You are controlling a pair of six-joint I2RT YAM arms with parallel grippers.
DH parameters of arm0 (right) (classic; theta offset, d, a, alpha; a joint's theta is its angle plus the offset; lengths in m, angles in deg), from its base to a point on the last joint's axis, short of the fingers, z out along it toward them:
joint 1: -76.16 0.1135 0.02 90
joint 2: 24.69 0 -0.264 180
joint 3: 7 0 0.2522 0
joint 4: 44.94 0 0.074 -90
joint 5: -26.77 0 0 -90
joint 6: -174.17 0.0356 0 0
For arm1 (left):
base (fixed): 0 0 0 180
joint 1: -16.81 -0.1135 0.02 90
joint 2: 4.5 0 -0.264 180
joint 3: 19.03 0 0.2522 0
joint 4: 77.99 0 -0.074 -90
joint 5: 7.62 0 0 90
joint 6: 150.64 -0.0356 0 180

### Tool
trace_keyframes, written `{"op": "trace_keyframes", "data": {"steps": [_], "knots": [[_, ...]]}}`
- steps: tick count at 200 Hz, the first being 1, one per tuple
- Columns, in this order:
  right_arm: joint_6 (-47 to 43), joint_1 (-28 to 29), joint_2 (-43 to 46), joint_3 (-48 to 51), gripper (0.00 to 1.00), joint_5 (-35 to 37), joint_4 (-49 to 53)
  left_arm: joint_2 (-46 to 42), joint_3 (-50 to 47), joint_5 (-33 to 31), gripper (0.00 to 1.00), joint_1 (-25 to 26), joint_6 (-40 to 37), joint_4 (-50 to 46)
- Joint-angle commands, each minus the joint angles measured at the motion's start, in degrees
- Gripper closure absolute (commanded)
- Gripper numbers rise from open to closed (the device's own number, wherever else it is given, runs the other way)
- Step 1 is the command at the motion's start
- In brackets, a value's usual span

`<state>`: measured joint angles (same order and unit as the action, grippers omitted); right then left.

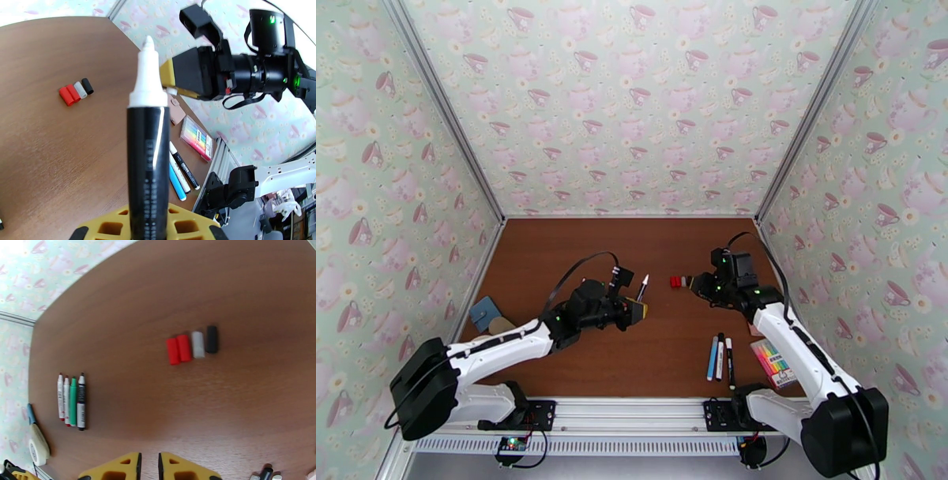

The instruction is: Open the pen caps

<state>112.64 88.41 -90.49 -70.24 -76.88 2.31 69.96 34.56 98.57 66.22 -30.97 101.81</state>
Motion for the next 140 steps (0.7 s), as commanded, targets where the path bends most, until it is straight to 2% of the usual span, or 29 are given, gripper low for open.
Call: {"op": "trace_keyframes", "data": {"steps": [1, 33, 140], "knots": [[-2.55, -0.07, -1.59, 0.67, 0.96, 2.87, 0.57, -1.02, -0.89, -3.32, 0.93, -0.08, 0.87, 2.38], [-5.5, -0.75, -6.75, -2.6, 0.97, 5.61, 1.92, -1.97, -1.74, -3.65, 0.93, -0.1, 0.56, 2.24], [-9.17, -9.01, -22.52, -11.55, 0.96, 1.96, -0.8, -0.97, 0.22, -3.44, 0.93, -0.01, -1.9, -0.77]]}}
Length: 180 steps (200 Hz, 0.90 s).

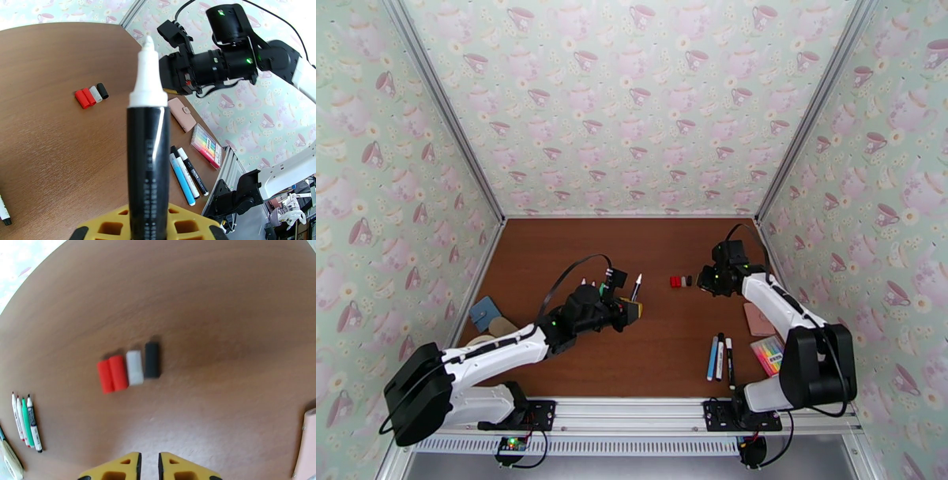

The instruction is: Open the pen caps

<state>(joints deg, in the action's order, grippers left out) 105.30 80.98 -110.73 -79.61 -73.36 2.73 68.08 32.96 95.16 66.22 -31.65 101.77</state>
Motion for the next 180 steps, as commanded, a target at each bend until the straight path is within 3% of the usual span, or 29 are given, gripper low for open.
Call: {"op": "trace_keyframes", "data": {"steps": [1, 180], "knots": [[-1.9, -1.62, -2.37, -2.25, 0.95, -1.56, -1.26, 0.99, 1.83, -0.03, 0.93, -0.06, -1.22, -0.66], [-5.72, -3.68, -14.48, -7.25, 0.91, -1.23, -1.5, 3.48, 3.92, -2.85, 0.93, 1.04, -1.92, -4.06]]}}
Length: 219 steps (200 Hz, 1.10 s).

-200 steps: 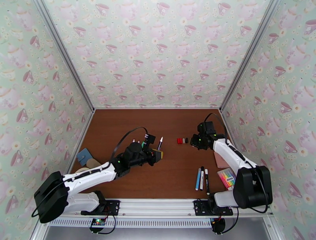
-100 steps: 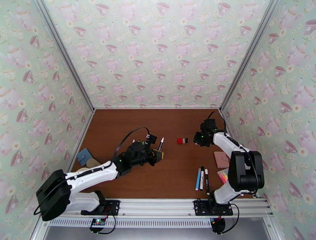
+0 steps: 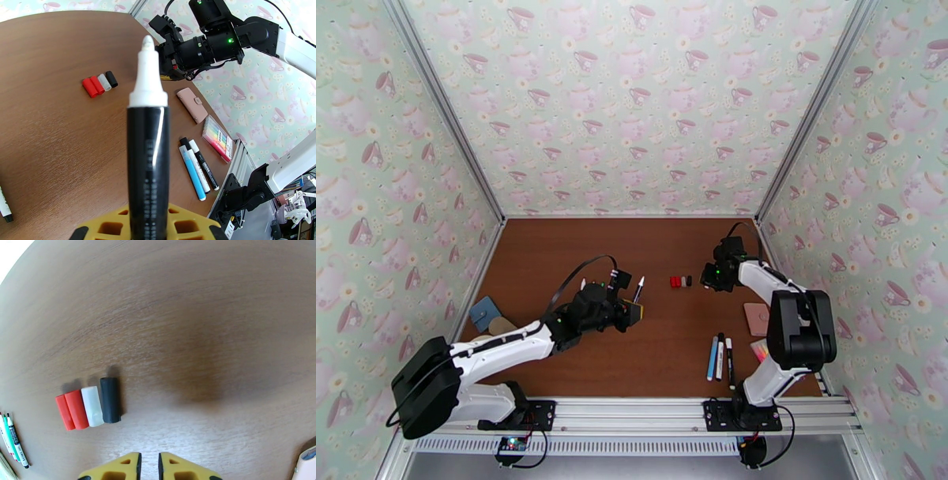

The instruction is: Open the pen caps

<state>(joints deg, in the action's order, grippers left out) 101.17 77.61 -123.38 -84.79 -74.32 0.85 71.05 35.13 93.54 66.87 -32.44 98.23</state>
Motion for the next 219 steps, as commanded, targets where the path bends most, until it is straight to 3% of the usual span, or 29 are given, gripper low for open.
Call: {"op": "trace_keyframes", "data": {"steps": [1, 219], "knots": [[-1.6, -0.31, -1.92, -2.11, 0.9, -0.3, 0.39, 0.49, 1.73, -1.27, 0.93, 0.39, -1.14, -0.55], [-1.17, -0.31, -14.34, -9.76, 0.77, -6.53, 0.68, 1.93, 2.61, -0.17, 0.93, 0.38, -0.26, 0.48]]}}
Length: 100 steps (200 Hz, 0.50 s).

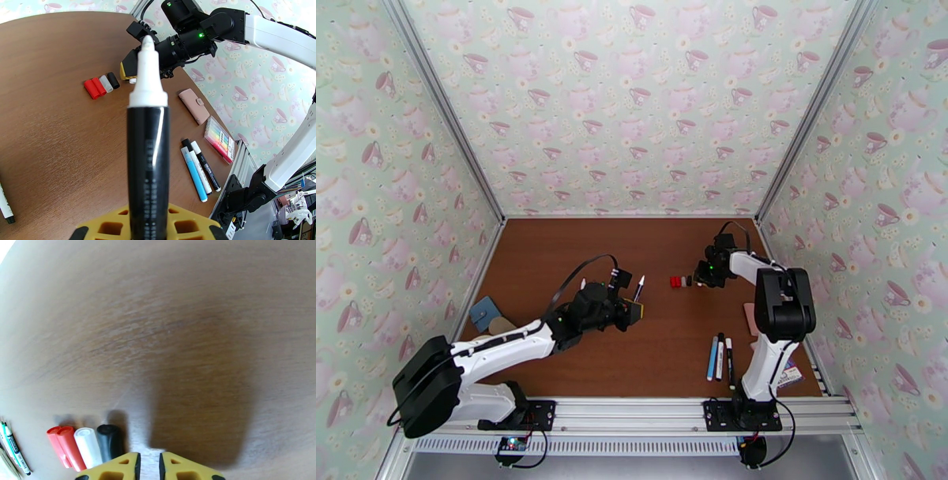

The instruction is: Open the pen caps

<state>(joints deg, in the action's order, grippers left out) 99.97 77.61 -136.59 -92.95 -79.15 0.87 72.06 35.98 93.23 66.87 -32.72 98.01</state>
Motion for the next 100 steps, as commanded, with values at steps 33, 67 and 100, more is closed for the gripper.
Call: {"op": "trace_keyframes", "data": {"steps": [33, 67, 100], "knots": [[0.36, -0.26, -1.23, -1.55, 0.73, -2.26, 0.25, 1.07, 1.49, 0.31, 0.93, 0.38, 0.19, 0.88], [1.08, -0.31, -0.48, -1.08, 0.7, -3.14, -0.29, 1.07, 1.46, 0.28, 0.93, 0.38, 0.13, 0.8], [2.03, -0.18, 2.61, 0.86, 0.67, -2.52, -0.89, 1.4, 1.75, -0.7, 0.93, 0.69, -0.37, -0.49]]}}
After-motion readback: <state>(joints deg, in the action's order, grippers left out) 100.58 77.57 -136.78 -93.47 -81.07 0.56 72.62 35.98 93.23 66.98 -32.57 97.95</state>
